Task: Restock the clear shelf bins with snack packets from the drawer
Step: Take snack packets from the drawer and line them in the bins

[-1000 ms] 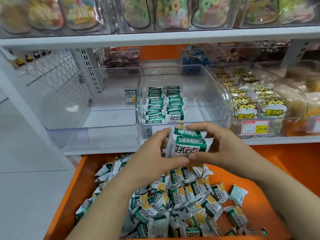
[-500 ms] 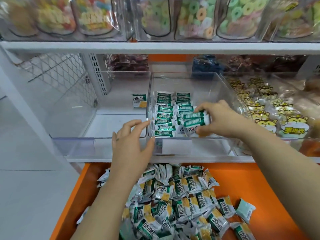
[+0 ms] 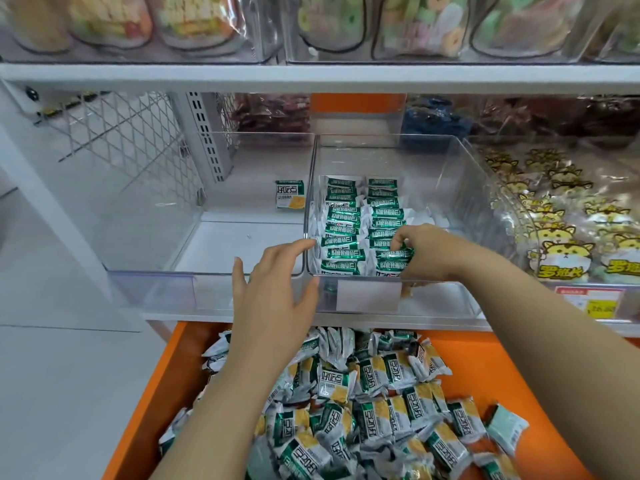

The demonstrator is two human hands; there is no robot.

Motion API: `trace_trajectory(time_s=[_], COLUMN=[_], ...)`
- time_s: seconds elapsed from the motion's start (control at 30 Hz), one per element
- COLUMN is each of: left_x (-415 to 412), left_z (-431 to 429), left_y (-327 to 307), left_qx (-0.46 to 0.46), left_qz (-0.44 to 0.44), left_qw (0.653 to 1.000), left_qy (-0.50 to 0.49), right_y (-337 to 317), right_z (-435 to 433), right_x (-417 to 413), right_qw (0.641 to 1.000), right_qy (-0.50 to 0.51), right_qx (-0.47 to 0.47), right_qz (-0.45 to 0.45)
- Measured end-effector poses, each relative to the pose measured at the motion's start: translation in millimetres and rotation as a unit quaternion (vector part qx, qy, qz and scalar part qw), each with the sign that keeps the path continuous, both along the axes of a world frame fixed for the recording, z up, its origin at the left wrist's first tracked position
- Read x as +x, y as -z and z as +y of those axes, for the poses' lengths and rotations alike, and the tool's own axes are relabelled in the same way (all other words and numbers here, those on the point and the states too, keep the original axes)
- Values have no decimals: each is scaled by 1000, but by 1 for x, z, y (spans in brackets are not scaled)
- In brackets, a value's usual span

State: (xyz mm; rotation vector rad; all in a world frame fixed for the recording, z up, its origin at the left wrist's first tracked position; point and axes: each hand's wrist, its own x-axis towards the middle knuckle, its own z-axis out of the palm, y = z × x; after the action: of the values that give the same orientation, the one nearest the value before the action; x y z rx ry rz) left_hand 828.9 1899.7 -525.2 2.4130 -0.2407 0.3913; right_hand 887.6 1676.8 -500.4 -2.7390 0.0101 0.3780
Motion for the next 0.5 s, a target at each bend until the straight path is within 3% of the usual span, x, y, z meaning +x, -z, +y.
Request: trace_trajectory(time_s=[0.17, 0.3, 0.4, 0.5], left_x=[-2, -6, -11, -17], left_z=[-2, -6, -12, -15], left_y=[0, 9, 22, 36], left_qx=[-2, 31, 69, 97], left_qz=[-10, -32, -59, -71], left_qw=[1000, 999, 996, 992], left_qy=[-3, -16, -27, -23], right_y=[-1, -9, -4, 12], right_z=[-2, -7, -4, 7], right_x=[0, -11, -34, -71], right_qw=[999, 999, 983, 927], right_qy=[3, 42, 57, 9], right_qx=[-40, -10, 22, 67], right_qz=[3, -6, -171, -369])
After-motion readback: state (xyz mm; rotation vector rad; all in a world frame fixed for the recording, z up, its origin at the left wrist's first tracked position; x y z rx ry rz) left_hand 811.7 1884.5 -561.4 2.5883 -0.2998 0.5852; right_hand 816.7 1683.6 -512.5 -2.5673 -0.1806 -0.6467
